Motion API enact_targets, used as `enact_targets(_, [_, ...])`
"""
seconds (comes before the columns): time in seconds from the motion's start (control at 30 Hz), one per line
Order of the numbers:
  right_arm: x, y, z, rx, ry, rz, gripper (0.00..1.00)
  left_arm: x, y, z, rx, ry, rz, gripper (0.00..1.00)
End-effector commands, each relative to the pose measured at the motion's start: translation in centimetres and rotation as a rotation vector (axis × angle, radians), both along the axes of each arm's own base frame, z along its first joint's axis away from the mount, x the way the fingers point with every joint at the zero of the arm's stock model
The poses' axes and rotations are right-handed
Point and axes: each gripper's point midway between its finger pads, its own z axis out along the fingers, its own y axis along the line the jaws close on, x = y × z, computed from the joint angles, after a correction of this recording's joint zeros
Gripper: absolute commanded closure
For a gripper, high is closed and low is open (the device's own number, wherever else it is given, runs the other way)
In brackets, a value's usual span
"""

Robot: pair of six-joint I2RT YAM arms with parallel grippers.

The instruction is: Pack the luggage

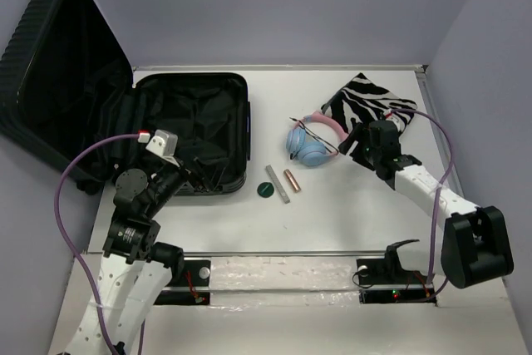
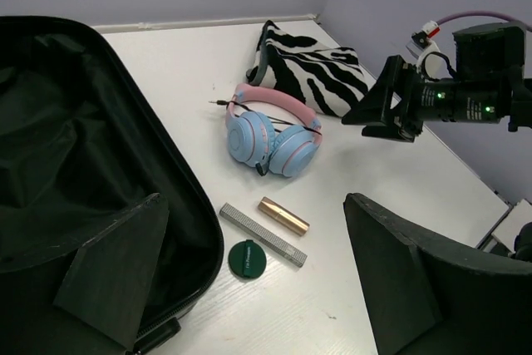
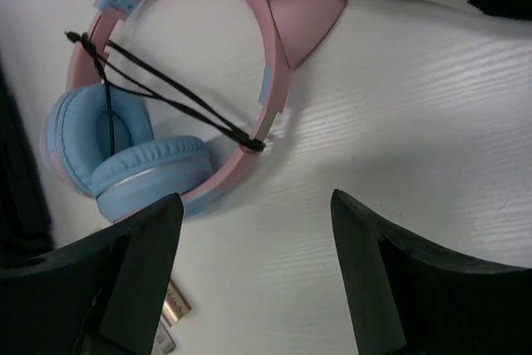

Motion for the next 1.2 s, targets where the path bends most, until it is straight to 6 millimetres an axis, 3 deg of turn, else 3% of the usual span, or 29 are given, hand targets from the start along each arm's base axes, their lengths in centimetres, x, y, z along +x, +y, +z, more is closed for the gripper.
enact_targets(0.0, [3.7, -1.3, 2.0, -0.025, -0.111, -0.127, 0.23, -0.5, -0.5, 1.5, 0.008, -0.057, -0.043, 0.01])
enact_targets(0.17, [6.2, -0.6, 1.0, -0.019, -0.079, -0.134, 0.27, -0.5, -0.6, 1.5, 0.008, -0.057, -0.047, 0.01])
enact_targets(0.2, [6.4, -0.6, -0.1, -0.018, -0.051, -0.151, 0.30, -0.6, -0.6, 1.6, 0.010, -0.060, -0.052, 0.01])
enact_targets(0.4, [8.6, 0.3, -0.7, 0.042, -0.058, -0.180, 0.37, -0.6, -0.8, 1.4, 0.012, -0.059, -0.062, 0.01])
enact_targets(0.57, [8.4, 0.4, -3.9, 0.022, 0.008, -0.207, 0.42, -0.7, -0.9, 1.5, 0.013, -0.061, -0.067, 0.01])
enact_targets(0.77, [8.1, 1.8, -6.0, 0.013, 0.056, -0.153, 0.43, -0.6, -0.9, 1.6, 0.014, -0.064, -0.065, 0.01])
enact_targets(0.83, [8.1, 2.2, -6.6, 0.028, 0.077, -0.141, 0.49, -0.4, -0.6, 1.6, 0.011, -0.061, -0.047, 0.01])
enact_targets(0.93, [8.0, 3.7, -6.3, 0.050, 0.066, -0.102, 0.75, -0.1, -0.3, 1.5, 0.007, -0.051, -0.020, 0.01])
enact_targets(1.03, [7.8, 4.3, -5.3, 0.069, 0.049, -0.083, 0.83, -0.1, -0.2, 1.5, 0.003, -0.050, -0.014, 0.01])
enact_targets(1.13, [7.6, 4.5, -3.1, 0.090, -0.008, -0.087, 0.93, 0.1, 0.0, 1.5, -0.003, -0.043, 0.003, 0.01])
enact_targets(1.17, [7.7, 4.8, -1.5, 0.102, -0.052, -0.084, 0.93, 0.1, 0.0, 1.5, -0.004, -0.042, 0.006, 0.01])
